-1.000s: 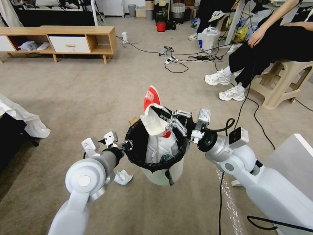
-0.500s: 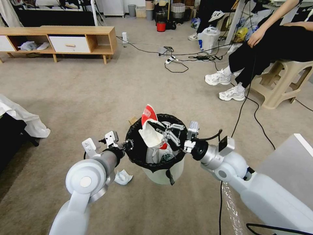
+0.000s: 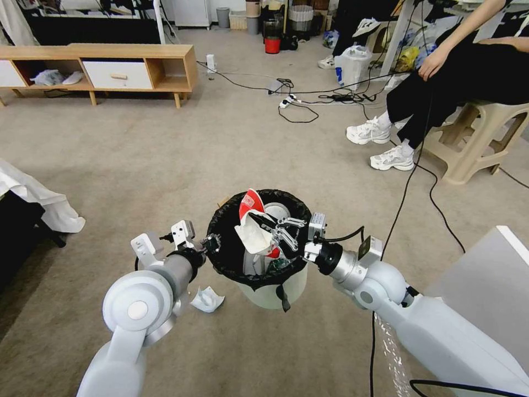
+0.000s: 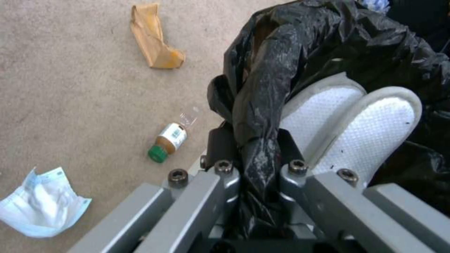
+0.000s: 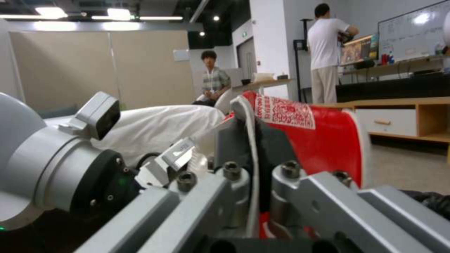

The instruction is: Pick up the trash bin and place the garbage on the floor into it.

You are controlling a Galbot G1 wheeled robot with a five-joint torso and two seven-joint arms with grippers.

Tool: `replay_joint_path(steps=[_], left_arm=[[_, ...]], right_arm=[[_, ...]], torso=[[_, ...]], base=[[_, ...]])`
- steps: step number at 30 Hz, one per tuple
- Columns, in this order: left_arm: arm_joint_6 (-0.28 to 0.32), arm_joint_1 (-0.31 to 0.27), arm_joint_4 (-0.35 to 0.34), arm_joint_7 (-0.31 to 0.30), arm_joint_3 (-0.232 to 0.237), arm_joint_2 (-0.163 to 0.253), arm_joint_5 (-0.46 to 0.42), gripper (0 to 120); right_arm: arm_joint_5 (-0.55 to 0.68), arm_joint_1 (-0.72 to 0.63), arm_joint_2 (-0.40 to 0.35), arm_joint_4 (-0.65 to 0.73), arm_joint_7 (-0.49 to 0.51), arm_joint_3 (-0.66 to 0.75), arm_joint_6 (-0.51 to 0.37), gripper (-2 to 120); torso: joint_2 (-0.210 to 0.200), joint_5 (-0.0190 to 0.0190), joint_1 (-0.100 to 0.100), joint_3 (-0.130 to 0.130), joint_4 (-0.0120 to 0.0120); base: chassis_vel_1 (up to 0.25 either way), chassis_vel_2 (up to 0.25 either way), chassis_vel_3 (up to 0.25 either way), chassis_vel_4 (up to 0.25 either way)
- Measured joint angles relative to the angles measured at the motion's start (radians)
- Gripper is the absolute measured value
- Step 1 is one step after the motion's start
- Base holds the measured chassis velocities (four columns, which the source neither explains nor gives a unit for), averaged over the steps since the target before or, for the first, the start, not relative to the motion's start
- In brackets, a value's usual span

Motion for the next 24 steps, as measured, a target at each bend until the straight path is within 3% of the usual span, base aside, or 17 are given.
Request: replay_joint_path(steps=[2, 12, 14, 18, 20, 22, 24], left_arm=[[0.000, 0.002, -0.003, 0.001, -0.001, 0.000, 0.003, 4], [-0.001, 0.009, -0.011, 0.002, -0.005, 0.000, 0.008, 4], [-0.004, 0.015, -0.011, 0.010, -0.008, -0.002, 0.023, 4], [-0.009, 0.018, -0.012, 0.015, -0.009, -0.006, 0.034, 4], [-0.016, 0.019, -0.012, 0.022, -0.013, -0.006, 0.050, 4], [-0.017, 0.019, -0.012, 0.023, -0.014, -0.005, 0.053, 4], [-0.021, 0.018, -0.012, 0.026, -0.016, -0.003, 0.065, 4]], right_arm=[[-0.002, -0.001, 0.003, 0.002, 0.012, 0.003, 0.001, 17], [-0.002, -0.003, 0.004, 0.009, 0.038, 0.006, 0.001, 47], [-0.003, 0.000, 0.005, 0.009, 0.045, 0.008, -0.003, 60], [-0.004, 0.002, 0.007, 0.012, 0.049, 0.009, -0.004, 68], [-0.004, 0.004, 0.009, 0.018, 0.053, 0.009, -0.005, 82], [-0.004, 0.006, 0.011, 0.018, 0.054, 0.011, -0.005, 85], [-0.005, 0.006, 0.015, 0.023, 0.063, 0.024, -0.005, 96]], torso=[[0.000, 0.0000, 0.000, 0.000, -0.0001], [0.000, 0.0001, 0.000, 0.000, 0.0000], [0.000, 0.0000, 0.000, 0.000, 0.0000], [0.000, 0.0001, 0.000, 0.000, 0.0000], [0.000, 0.0000, 0.000, 0.000, 0.0000], [0.000, 0.0000, 0.000, 0.000, 0.0001], [0.000, 0.0001, 0.000, 0.000, 0.0000]], base=[[0.000, 0.000, 0.000, 0.000], [0.000, 0.000, 0.000, 0.000], [0.000, 0.000, 0.000, 0.000], [0.000, 0.000, 0.000, 0.000], [0.000, 0.000, 0.000, 0.000], [0.000, 0.000, 0.000, 0.000], [0.000, 0.000, 0.000, 0.000]])
